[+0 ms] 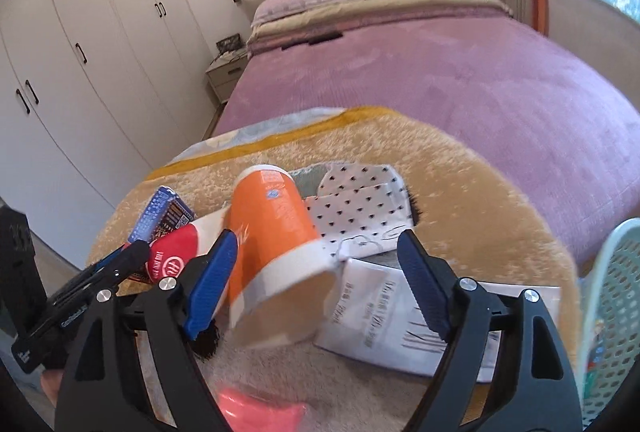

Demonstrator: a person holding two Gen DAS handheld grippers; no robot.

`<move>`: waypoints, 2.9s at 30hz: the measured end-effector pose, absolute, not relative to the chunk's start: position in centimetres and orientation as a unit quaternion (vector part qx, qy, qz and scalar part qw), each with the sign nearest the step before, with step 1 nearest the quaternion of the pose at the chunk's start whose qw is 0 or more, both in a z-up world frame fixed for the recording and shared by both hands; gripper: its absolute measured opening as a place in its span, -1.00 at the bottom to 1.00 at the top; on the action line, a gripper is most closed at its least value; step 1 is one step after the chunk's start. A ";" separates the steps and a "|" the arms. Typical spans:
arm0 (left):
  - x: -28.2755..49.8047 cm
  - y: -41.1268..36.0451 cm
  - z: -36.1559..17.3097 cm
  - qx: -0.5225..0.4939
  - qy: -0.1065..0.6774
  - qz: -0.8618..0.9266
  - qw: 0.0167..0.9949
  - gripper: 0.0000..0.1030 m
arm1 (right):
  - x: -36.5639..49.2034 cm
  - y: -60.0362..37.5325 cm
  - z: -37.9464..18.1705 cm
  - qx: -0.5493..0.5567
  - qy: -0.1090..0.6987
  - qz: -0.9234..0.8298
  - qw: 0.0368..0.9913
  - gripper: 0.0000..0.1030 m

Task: Collect trash
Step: 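Grasp the red toothpaste box with left gripper while right gripper grasps orange paper cup, then carry the toothpaste box and orange cup over the blue basket and open both grippers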

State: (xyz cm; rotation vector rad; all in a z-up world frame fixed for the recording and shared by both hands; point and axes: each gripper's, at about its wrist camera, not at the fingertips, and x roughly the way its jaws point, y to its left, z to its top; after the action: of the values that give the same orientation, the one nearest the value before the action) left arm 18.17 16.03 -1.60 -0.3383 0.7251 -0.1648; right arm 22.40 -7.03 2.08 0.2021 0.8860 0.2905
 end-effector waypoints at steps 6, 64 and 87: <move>18.3 17.2 -1.8 -0.189 0.355 -0.065 0.913 -0.33 | 22.5 -4.6 2.1 0.073 0.422 0.156 0.890 0.45; 9.2 -13.9 4.7 -0.033 0.318 -0.322 0.891 -0.70 | 3.6 -34.2 5.7 0.191 0.330 -0.064 0.922 -0.26; 13.3 -24.4 -3.0 0.031 0.408 -0.331 0.850 -0.69 | 7.0 -40.2 -3.1 0.229 0.399 -0.132 0.878 -0.18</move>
State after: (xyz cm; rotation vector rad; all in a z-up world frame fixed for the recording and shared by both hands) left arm 13.28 -24.41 -3.01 0.0662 0.8604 -0.6976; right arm 7.00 -40.25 -3.09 0.4779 0.8325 -0.2761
